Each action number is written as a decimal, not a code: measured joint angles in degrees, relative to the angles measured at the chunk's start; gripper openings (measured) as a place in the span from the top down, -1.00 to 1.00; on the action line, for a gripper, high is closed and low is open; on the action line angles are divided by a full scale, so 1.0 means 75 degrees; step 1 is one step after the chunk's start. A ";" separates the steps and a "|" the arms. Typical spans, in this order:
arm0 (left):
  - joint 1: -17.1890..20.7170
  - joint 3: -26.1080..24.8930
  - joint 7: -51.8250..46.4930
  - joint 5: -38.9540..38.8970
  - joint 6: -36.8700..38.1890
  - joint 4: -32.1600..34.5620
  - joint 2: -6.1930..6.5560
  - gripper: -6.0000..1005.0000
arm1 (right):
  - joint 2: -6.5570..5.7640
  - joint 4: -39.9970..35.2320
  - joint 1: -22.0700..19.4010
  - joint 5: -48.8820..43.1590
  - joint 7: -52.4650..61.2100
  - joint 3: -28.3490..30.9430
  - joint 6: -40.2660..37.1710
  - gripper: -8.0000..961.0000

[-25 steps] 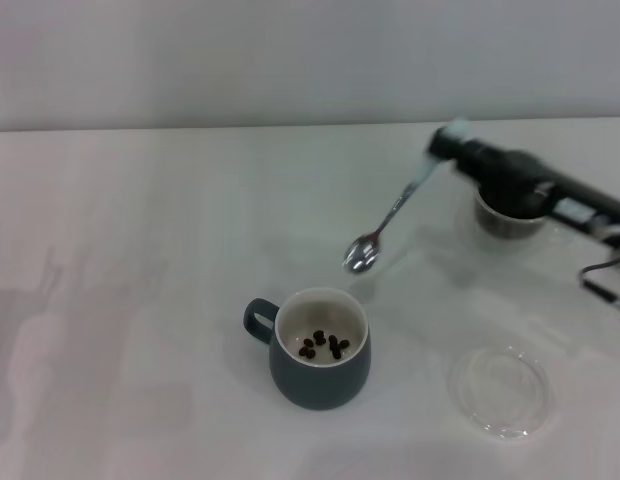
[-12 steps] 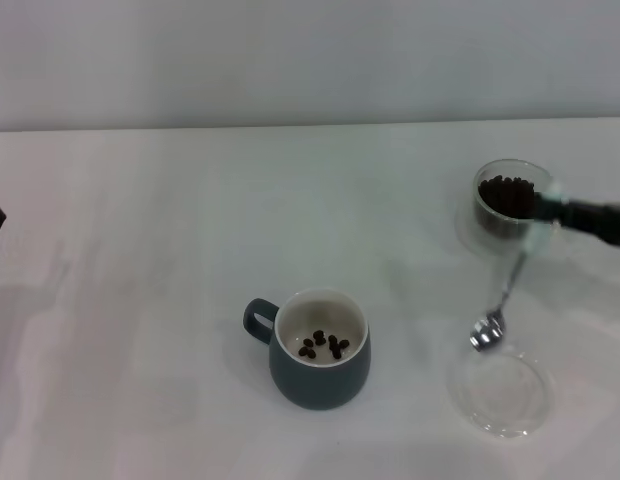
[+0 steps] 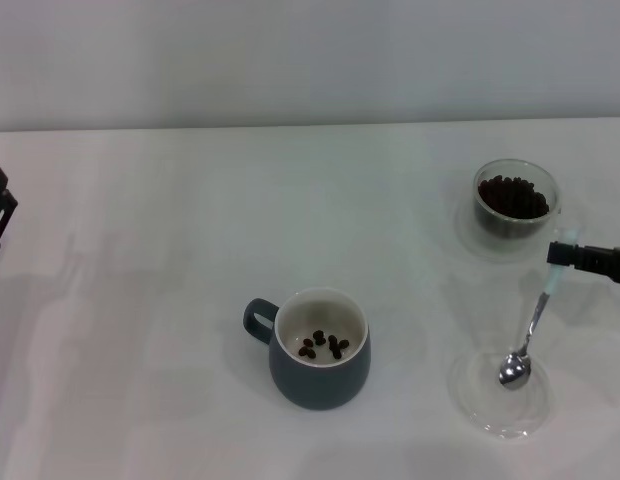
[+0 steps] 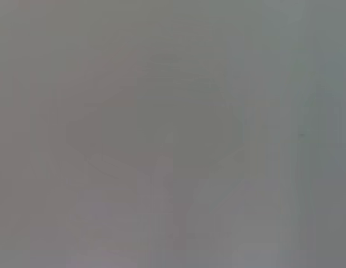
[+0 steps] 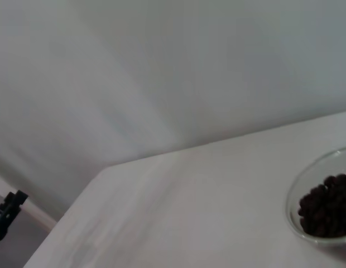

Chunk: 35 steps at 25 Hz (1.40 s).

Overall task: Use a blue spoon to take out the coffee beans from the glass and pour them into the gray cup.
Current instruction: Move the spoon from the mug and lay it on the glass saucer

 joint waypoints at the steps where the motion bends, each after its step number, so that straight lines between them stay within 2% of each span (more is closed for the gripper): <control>1: -0.0016 0.0007 0.0000 0.0000 0.0001 0.0000 0.0000 -0.76 | 0.0012 0.0047 -0.0004 -0.0001 0.0028 0.0008 0.0028 0.63; 4: -0.0067 0.0010 0.0000 0.0001 0.0001 0.0000 -0.0001 -0.76 | 0.0089 0.0148 -0.0043 -0.0003 0.0144 0.0023 0.0126 0.63; 6: -0.0093 0.0011 0.0000 0.0001 0.0001 0.0000 -0.0001 -0.76 | 0.0197 0.0174 -0.0096 0.0004 0.0211 0.0039 0.0199 0.63; 7: -0.0103 0.0010 0.0000 0.0001 0.0001 0.0000 0.0000 -0.76 | 0.0307 0.0182 -0.0127 0.0021 0.0253 0.0050 0.0229 0.63; 8: -0.0117 0.0010 0.0000 0.0001 0.0000 0.0000 -0.0001 -0.76 | 0.0307 0.0182 -0.0127 0.0021 0.0253 0.0050 0.0229 0.63; 11: -0.0182 0.0011 0.0000 0.0001 0.0000 0.0000 0.0001 -0.76 | 0.0470 0.0188 -0.0192 0.0039 0.0269 0.0055 0.0243 0.62; 15: -0.0266 0.0025 0.0000 0.0001 -0.0004 -0.0033 0.0008 -0.76 | 0.0560 0.0222 -0.0253 0.0041 0.0272 0.0058 0.0269 0.62; 23: -0.0312 0.0034 0.0000 0.0001 -0.0011 -0.0061 0.0026 -0.76 | 0.0637 0.0245 -0.0473 0.0059 0.0564 0.0064 0.0311 0.62; 35: -0.0312 0.0033 -0.0001 0.0001 -0.0012 -0.0071 0.0036 -0.76 | 0.0773 0.0239 -0.0479 0.0009 0.0700 0.0023 0.0845 0.62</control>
